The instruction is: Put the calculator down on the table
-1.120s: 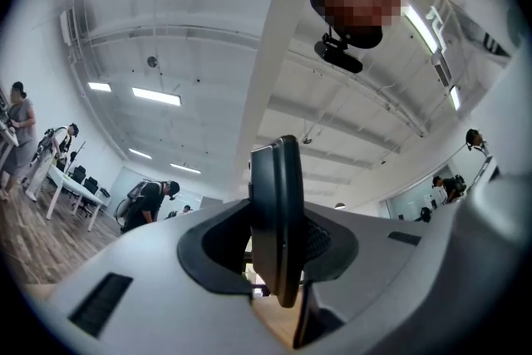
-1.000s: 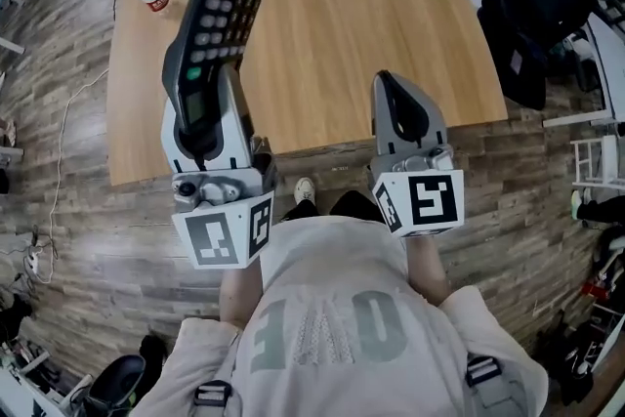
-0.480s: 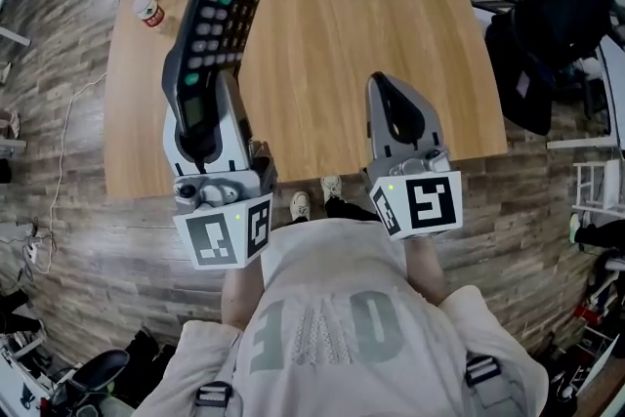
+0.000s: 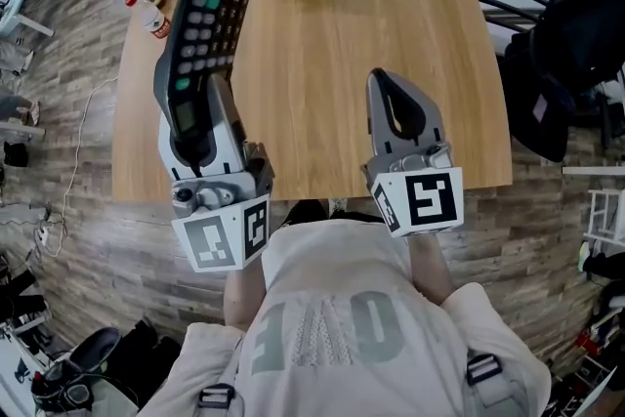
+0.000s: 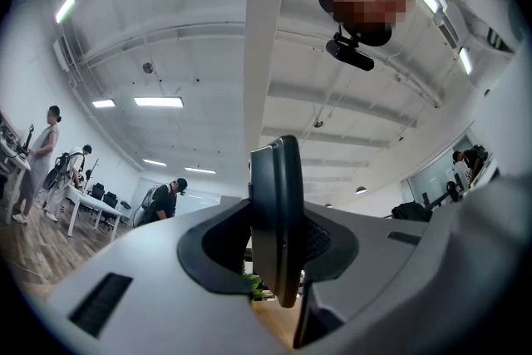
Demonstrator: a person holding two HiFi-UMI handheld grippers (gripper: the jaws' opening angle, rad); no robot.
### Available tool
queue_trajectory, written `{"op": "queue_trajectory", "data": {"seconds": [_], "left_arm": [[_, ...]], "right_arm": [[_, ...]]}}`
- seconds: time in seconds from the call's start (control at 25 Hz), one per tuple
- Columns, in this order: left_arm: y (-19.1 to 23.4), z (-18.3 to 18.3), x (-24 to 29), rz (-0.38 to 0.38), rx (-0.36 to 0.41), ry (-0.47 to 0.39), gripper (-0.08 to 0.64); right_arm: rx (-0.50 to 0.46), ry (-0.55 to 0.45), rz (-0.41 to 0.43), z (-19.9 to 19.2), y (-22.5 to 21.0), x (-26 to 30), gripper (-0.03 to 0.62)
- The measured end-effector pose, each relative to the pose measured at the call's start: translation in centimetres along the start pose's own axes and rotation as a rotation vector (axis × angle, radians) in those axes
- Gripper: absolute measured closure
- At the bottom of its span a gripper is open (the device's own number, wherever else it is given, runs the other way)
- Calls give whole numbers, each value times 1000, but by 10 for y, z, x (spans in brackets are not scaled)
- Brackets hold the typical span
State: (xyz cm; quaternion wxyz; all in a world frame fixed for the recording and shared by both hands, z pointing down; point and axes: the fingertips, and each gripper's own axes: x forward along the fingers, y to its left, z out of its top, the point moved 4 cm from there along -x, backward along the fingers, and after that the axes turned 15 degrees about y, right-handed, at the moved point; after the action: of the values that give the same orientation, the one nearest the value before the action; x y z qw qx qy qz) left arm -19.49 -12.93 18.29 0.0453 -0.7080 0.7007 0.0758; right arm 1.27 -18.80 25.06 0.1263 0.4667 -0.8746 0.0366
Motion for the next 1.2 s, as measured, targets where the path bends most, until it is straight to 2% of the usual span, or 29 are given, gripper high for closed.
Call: {"op": "queue_trajectory", "data": {"seconds": [0.28, 0.68, 0.88, 1.0, 1.2], "left_arm": [[-2, -9, 16, -2, 7, 26, 439], [-9, -17, 56, -119, 51, 73, 440], [-6, -27, 84, -229, 174, 155, 440], [-5, -37, 100, -316, 222, 215, 440], [-15, -62, 129, -552, 350, 377, 440]], "right_arm": [[11, 6, 15, -7, -10, 10, 574], [29, 8, -51, 4, -26, 24, 572], [50, 35, -74, -2, -30, 40, 572], [63, 58, -88, -9, -31, 44, 572], [84, 98, -123, -22, -40, 43, 572]]}}
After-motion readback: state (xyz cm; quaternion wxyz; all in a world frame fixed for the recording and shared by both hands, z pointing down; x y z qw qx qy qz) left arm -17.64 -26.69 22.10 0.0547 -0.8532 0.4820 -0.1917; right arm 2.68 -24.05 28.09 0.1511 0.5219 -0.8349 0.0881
